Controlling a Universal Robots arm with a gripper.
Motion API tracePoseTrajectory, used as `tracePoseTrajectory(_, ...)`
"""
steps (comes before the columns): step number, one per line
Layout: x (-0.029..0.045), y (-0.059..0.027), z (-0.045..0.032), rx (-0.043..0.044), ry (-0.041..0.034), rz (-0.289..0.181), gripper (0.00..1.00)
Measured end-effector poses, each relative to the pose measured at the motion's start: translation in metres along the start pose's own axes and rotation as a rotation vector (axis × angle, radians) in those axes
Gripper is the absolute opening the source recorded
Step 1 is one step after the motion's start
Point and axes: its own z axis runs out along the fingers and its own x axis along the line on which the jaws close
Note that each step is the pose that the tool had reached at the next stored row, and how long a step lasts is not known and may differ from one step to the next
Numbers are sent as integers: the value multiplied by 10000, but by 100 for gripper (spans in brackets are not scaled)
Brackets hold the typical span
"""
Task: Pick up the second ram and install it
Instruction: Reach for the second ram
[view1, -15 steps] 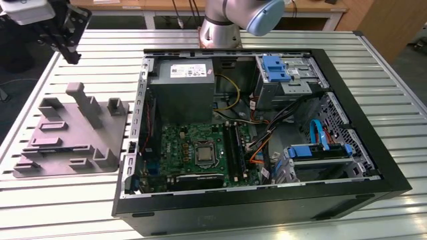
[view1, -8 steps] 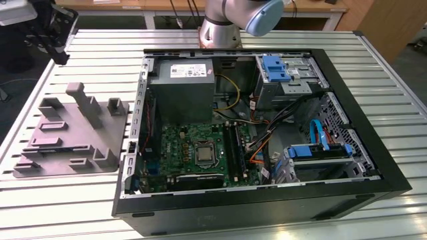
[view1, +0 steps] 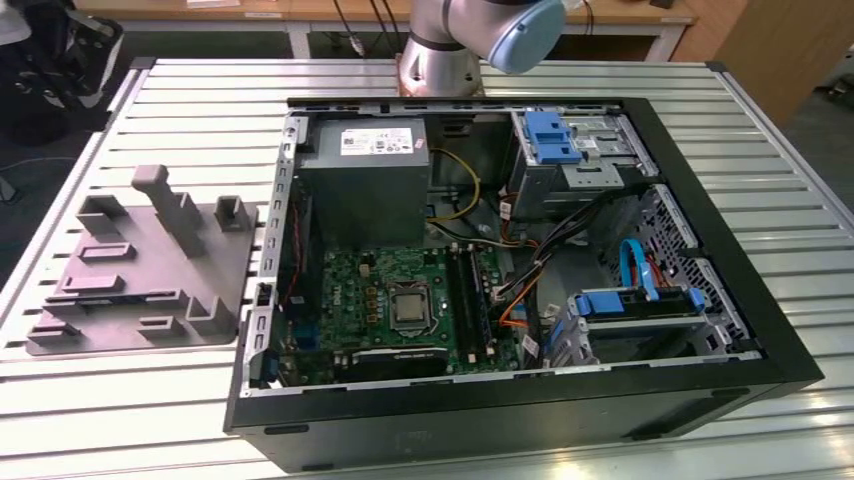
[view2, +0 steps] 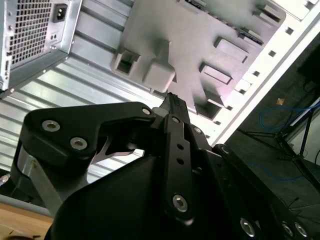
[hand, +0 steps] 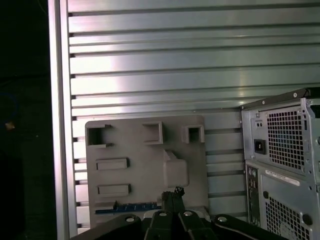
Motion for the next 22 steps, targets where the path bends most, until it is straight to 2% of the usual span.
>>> tracePoseTrajectory(6,160,-11,7,0,0,0,10)
tracePoseTrajectory(11,248,-18,12,1,0,0,10)
tracePoseTrajectory(22,275,-32,14,0,0,1,10)
